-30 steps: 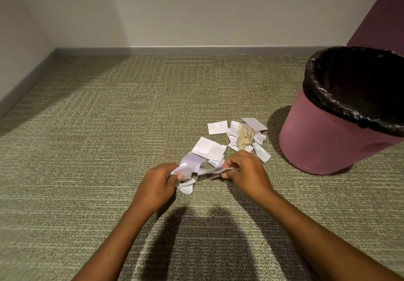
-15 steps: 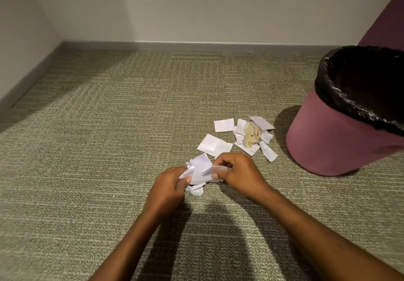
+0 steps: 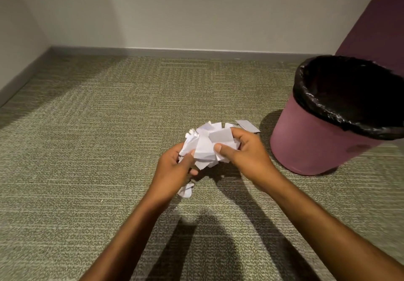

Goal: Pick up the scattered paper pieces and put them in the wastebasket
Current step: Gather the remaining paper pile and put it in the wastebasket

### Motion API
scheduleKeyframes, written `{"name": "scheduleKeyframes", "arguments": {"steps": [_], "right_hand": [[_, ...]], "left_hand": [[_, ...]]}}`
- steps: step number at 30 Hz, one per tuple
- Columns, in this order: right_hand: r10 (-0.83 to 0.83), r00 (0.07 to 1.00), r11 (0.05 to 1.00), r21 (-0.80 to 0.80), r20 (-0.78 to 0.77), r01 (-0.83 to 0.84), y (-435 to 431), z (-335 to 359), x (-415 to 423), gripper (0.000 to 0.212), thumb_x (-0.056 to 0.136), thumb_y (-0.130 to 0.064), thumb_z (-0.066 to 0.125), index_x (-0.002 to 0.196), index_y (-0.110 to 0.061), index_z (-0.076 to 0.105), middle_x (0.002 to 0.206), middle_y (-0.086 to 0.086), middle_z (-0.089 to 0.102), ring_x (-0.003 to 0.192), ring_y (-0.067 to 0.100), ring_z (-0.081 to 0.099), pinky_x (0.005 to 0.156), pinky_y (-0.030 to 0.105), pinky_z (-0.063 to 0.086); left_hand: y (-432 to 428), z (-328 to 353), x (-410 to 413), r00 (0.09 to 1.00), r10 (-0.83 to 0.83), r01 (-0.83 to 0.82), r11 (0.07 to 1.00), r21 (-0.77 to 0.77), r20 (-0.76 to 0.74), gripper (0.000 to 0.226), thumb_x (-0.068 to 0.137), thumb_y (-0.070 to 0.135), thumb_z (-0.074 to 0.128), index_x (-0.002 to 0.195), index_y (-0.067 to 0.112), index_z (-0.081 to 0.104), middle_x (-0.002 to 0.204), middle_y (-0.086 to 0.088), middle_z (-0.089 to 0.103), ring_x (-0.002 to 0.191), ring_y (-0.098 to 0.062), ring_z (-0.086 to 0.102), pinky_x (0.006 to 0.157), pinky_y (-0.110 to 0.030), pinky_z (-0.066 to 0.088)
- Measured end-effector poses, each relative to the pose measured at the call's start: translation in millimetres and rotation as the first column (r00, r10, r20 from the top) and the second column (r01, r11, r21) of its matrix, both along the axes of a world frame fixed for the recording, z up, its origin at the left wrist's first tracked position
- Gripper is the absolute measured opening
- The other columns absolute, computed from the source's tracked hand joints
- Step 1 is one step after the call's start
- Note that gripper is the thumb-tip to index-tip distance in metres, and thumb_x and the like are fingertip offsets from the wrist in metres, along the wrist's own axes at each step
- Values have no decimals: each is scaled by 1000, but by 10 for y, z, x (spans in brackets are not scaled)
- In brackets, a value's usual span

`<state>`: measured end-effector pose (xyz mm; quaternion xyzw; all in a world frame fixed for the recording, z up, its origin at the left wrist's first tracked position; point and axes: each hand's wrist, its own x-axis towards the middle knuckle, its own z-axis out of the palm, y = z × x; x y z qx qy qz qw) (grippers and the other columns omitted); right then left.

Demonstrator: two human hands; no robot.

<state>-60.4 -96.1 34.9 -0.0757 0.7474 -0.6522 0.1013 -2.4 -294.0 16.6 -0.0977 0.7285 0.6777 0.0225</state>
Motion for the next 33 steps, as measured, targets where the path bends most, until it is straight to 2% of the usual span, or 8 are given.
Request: {"name": "scheduleKeyframes", "arguments": {"steps": [5,9,15,23,25,29,31,33], "right_hand": [[-89,993,992,-95,-77,82,239,467,1,29,96,0,76,119,-17,74,111,-1,83,100,16,79,81,33,65],[-133,979,983,-149,-157,110,489,886,40,34,97,-3,77,128,-14,72,121,6,80,112,29,77,91,49,64],[-337,923,930,-220,-184,295,1061,1555,95,36,96,-2,76,129,-13,71,120,1,81,109,23,79,86,43,67],[-633,773,748,-237,25,620,1863,1725,-53,30,98,2,71,123,-14,72,110,3,83,98,27,82,78,49,69],[-661,745,713,-233,90,661,2008,1683,-106,30,97,3,71,122,-14,70,111,6,81,97,28,81,69,45,68],[-652,739,698,-245,171,673,2166,1621,-179,27,97,-2,73,119,-17,64,115,9,77,104,28,79,70,40,67],[-627,762,723,-246,162,646,2196,1603,-184,33,98,-6,74,126,-17,60,116,8,75,103,29,77,74,43,68],[-615,775,735,-249,147,631,2211,1584,-177,41,97,-10,76,132,-18,57,122,9,72,112,30,73,88,52,66]], "left_hand": [[383,533,-96,996,-25,36,991,130,-85,31,105,12,64,131,28,72,117,2,81,99,-24,77,86,-45,64],[693,936,-237,988,-45,77,972,223,-145,34,103,6,66,132,23,71,117,1,81,95,-19,79,76,-33,66],[1325,1537,-494,964,-118,187,939,289,-239,23,102,10,69,124,19,70,109,-7,81,83,-16,76,66,-27,64],[2211,1799,-1056,926,-368,295,848,441,88,30,114,27,46,131,8,62,123,-18,74,102,-31,74,76,-41,68],[2320,1788,-1167,904,-401,273,809,520,150,31,113,33,48,129,9,62,119,-18,71,110,-37,73,90,-53,65],[2419,1787,-1284,847,-478,242,737,632,233,78,107,54,53,158,-1,34,160,-35,38,144,-55,46,112,-71,44],[2430,1822,-1279,842,-484,204,694,691,237,85,105,54,55,164,1,25,169,-37,13,155,-59,19,116,-76,35],[2418,1842,-1266,850,-481,201,674,710,216,82,105,53,56,163,1,29,171,-36,8,158,-57,8,117,-76,32]]}}
